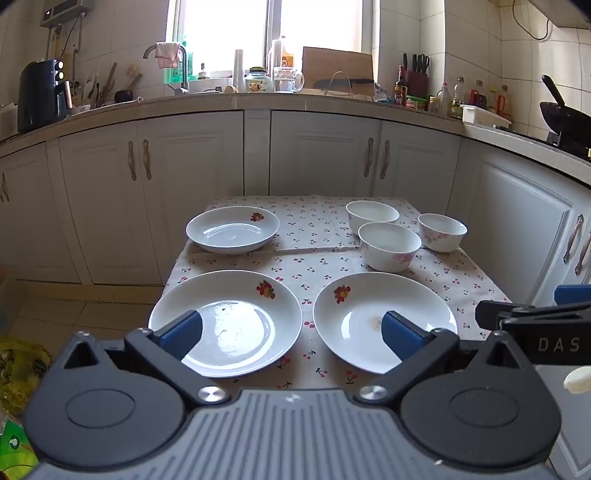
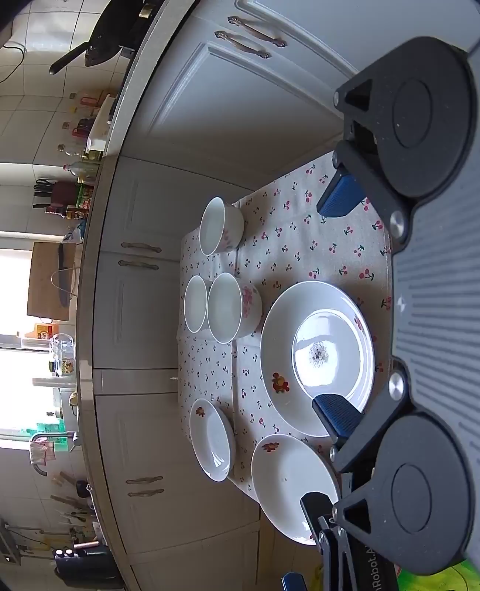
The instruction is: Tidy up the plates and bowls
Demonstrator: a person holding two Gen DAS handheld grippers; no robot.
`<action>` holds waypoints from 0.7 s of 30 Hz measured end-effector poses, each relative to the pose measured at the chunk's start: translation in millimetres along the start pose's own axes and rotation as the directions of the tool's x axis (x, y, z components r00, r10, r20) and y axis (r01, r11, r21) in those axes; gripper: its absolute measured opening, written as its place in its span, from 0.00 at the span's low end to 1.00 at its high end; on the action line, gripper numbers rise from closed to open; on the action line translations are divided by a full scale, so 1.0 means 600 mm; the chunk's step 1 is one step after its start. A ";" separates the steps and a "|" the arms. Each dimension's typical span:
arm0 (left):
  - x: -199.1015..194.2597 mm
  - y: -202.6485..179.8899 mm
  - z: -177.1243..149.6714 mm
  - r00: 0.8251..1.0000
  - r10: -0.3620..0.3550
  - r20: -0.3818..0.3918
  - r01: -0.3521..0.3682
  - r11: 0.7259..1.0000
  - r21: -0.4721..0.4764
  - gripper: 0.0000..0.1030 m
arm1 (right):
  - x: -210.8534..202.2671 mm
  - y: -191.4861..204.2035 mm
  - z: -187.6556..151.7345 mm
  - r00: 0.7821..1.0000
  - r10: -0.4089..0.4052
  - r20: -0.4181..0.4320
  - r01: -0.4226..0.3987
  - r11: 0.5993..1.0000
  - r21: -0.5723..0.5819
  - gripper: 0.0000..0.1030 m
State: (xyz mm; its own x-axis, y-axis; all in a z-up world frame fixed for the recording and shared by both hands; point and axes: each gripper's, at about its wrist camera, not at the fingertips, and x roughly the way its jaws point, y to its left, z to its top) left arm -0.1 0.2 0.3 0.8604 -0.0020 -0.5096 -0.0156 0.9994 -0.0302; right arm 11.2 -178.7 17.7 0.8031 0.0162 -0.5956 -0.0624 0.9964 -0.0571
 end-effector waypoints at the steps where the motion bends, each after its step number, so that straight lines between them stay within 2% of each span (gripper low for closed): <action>1: 0.000 0.000 0.000 1.000 0.000 0.001 0.000 1.000 0.002 0.99 | 0.000 0.000 0.000 1.000 0.000 -0.005 0.000 1.000 -0.002 1.00; 21: -0.005 -0.002 0.000 1.000 -0.004 0.010 0.004 1.000 -0.002 0.99 | -0.002 0.004 -0.003 1.000 -0.011 0.014 0.011 1.000 -0.003 1.00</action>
State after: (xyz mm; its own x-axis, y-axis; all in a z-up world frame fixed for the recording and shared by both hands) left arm -2.4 -0.9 2.0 0.8654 -0.0057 -0.5010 -0.0131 0.9993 -0.0341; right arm 8.8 -176.5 16.7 0.8119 0.0063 -0.5837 -0.0555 0.9962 -0.0665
